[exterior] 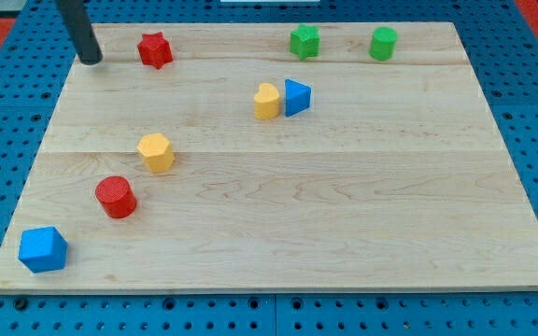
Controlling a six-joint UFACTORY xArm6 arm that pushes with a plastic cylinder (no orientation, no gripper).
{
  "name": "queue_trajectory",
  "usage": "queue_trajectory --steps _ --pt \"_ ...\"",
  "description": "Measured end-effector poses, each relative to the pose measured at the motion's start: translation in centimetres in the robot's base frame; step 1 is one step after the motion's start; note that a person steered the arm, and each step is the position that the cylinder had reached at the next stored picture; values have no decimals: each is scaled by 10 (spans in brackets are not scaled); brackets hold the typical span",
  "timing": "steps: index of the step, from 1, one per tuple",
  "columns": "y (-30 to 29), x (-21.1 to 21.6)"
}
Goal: Place red star horizontally towards green star
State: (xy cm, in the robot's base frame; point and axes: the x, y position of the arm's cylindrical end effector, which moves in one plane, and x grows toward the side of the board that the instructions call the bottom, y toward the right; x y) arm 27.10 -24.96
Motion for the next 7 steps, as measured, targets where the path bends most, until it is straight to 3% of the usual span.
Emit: queue_trajectory --steps 2,4,5,6,7 --pt "30 -2" --pt "53 -33" --pt "126 -28" --pt "99 -20" --pt "120 31"
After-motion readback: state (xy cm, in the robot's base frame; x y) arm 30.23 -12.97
